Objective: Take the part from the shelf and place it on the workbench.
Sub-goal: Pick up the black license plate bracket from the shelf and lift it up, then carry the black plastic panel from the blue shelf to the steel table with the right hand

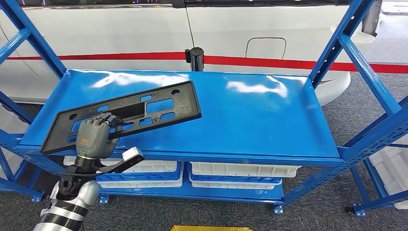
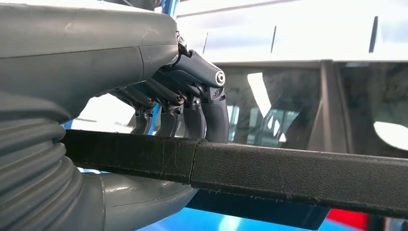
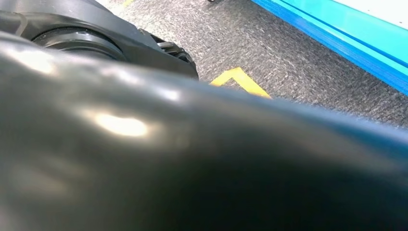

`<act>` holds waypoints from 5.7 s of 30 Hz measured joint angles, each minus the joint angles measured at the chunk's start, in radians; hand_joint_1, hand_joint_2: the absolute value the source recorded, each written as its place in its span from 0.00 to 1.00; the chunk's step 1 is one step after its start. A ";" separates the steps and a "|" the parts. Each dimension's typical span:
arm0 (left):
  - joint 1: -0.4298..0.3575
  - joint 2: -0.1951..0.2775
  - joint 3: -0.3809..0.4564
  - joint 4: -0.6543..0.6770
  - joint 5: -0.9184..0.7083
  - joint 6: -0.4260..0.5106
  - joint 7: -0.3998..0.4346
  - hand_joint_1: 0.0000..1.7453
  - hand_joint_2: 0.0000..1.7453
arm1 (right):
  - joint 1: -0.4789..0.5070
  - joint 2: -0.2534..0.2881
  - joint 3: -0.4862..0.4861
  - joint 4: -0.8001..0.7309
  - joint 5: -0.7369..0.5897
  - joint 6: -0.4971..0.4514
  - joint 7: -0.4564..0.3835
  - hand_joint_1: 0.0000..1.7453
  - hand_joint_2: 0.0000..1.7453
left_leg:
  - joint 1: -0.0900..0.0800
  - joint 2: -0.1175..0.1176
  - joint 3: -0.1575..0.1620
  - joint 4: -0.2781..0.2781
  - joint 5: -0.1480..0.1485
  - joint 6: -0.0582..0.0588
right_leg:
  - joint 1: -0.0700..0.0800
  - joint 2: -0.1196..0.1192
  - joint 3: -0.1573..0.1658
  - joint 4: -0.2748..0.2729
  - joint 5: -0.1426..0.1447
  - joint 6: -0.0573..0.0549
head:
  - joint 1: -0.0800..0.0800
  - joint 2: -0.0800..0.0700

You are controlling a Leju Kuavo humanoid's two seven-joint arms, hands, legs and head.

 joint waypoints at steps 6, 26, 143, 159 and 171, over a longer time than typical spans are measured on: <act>-0.001 -0.004 -0.019 -0.065 0.004 -0.015 -0.008 1.00 1.00 | -0.001 0.005 -0.015 0.000 0.010 0.011 -0.004 0.00 0.00 | -0.001 0.000 0.000 0.002 0.000 0.000 | -0.001 0.000 0.000 -0.001 0.001 0.001 | 0.000 0.000; -0.019 -0.007 -0.059 -0.109 0.037 -0.044 -0.017 1.00 1.00 | -0.015 0.017 -0.048 -0.001 0.024 0.018 -0.006 0.00 0.00 | 0.019 0.012 -0.006 -0.015 0.029 0.025 | -0.018 -0.009 -0.143 0.170 0.013 0.062 | 0.008 0.000; -0.011 0.027 -0.022 -0.067 0.150 0.015 -0.076 1.00 1.00 | -0.017 0.019 -0.185 -0.019 0.089 0.006 -0.035 0.00 0.00 | 0.040 0.021 -0.189 0.065 0.121 0.007 | -0.009 -0.016 -0.112 0.118 -0.049 0.038 | 0.007 0.000; 0.004 0.031 -0.019 -0.059 0.162 0.018 -0.077 1.00 1.00 | -0.023 0.018 -0.192 -0.020 0.098 0.006 -0.035 0.00 0.00 | 0.050 0.018 -0.341 0.209 0.076 -0.050 | -0.016 -0.017 0.032 -0.024 -0.017 0.001 | -0.005 0.000; 0.014 0.032 -0.015 -0.055 0.167 0.024 -0.078 1.00 1.00 | -0.023 0.014 -0.202 -0.023 0.127 0.008 -0.072 0.00 0.00 | 0.039 0.015 -0.168 0.082 0.087 -0.017 | -0.010 -0.016 -0.084 0.016 0.049 0.049 | -0.006 0.000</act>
